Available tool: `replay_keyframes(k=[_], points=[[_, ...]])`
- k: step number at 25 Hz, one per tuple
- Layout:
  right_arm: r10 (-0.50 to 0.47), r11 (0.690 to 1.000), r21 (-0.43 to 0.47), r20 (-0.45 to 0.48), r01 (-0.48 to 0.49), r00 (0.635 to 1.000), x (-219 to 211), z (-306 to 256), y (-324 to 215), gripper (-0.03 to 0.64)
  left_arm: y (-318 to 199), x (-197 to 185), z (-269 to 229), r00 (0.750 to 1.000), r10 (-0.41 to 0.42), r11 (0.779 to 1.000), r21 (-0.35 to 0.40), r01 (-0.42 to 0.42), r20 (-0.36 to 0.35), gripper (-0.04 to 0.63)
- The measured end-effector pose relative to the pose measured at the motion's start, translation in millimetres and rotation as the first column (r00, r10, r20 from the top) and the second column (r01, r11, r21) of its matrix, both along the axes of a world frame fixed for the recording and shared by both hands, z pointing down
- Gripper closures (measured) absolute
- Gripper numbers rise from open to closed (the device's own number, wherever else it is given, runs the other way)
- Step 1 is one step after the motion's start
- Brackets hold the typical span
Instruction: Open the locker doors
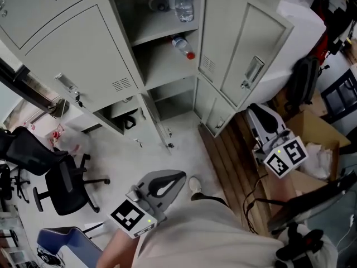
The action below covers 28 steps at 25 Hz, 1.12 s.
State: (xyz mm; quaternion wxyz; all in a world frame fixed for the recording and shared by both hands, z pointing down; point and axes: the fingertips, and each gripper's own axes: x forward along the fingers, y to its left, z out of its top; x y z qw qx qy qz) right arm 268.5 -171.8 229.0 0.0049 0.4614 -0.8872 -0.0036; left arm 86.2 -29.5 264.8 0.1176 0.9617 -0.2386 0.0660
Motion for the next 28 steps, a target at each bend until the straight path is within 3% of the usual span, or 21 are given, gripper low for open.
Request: replay_keyframes(k=[15, 28], points=[[-0.173, 0.974, -0.162, -0.073, 0.16, 0.982, -205.1, 49.7, 155.0, 0.577, 120.9, -136.5, -9.6, 0.999, -0.038, 0.998, 0.057, 0.039, -0.022, 0.584], [-0.276, 0.945, -0.207, -0.078, 0.255, 0.958, -279.4, 75.5, 273.5, 0.581, 208.1, -177.4, 13.3, 0.998, -0.058, 0.998, 0.034, 0.059, -0.023, 0.584]])
